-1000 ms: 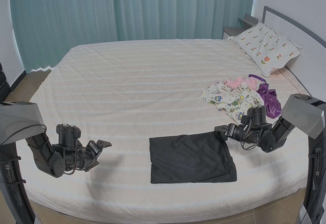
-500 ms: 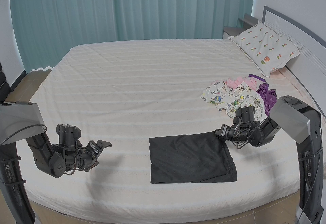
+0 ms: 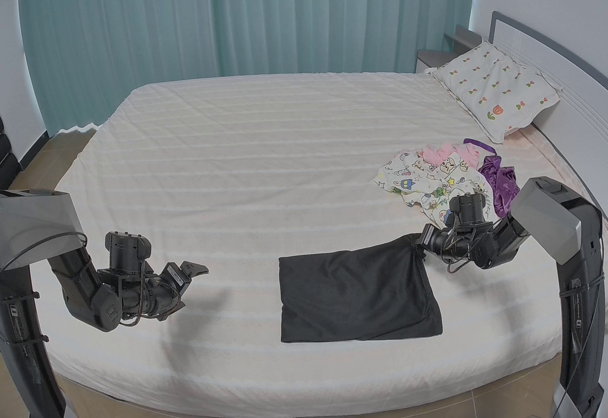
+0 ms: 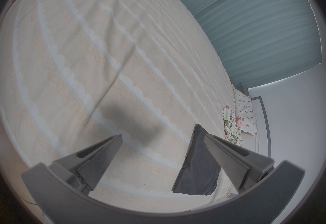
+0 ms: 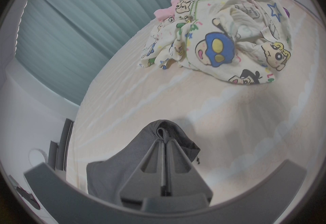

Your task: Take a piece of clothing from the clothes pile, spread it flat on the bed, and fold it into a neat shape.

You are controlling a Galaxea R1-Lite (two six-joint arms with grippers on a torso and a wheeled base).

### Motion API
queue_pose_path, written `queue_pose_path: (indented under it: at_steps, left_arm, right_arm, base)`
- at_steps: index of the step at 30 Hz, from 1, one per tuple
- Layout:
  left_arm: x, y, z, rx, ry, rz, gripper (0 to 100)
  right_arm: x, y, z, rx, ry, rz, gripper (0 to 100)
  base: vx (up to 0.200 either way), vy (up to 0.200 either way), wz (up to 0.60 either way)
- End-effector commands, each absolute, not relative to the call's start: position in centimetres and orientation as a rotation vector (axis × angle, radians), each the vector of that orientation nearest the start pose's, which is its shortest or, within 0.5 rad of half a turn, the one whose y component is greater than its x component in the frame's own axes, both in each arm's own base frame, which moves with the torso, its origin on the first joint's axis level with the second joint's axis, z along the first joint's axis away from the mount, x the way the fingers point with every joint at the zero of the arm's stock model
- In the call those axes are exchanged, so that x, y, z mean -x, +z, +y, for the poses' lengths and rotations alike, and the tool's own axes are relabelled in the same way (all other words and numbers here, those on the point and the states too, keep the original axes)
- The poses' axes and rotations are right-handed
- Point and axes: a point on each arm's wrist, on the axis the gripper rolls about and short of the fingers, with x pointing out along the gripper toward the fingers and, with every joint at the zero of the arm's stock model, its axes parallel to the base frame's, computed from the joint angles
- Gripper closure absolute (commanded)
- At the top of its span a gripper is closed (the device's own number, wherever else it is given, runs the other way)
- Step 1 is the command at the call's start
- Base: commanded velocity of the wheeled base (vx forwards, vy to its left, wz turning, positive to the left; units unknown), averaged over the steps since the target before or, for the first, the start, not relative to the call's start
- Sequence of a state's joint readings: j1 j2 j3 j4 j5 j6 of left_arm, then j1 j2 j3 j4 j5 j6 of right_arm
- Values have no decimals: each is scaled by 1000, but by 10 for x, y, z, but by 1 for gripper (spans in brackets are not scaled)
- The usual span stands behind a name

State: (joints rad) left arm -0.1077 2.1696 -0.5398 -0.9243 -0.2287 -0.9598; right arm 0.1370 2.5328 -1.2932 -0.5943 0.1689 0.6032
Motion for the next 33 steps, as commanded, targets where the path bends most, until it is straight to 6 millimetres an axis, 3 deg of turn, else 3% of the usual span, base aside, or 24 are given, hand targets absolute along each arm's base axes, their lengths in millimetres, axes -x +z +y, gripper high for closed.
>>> queue_pose_path:
  at_steps: [1,10,11,16,20,24,27,33]
  left_arm:
    - [-309,3,-38,953,43,808,0]
    - [-309,3,-38,953,43,808,0]
    - [-309,3,-38,953,43,808,0]
    - [-309,3,-38,953,43,808,0]
    - [-309,3,-38,953,43,808,0]
    - [-309,3,-38,951,44,808,0]
    - [-310,2,-38,948,55,802,0]
    - [-313,2,-40,944,62,793,0]
  right_arm:
    - [-457,-29,60,-618,75,701,100]
    - [-457,-34,55,-685,103,735,100]
    - [-457,-34,54,-688,104,739,0]
    - [-452,-32,51,-701,121,750,0]
    - [-449,-18,42,-720,107,724,0]
    - [-433,-3,41,-746,89,738,0]
    - [-407,6,43,-762,52,739,0]
    - [-386,-1,49,-851,15,706,0]
  base:
    - [0,0,0]
    - [0,0,0]
    - [0,0,0]
    - [0,0,0]
    - [0,0,0]
    - [0,0,0]
    - [0,0,0]
    - [0,-33,0]
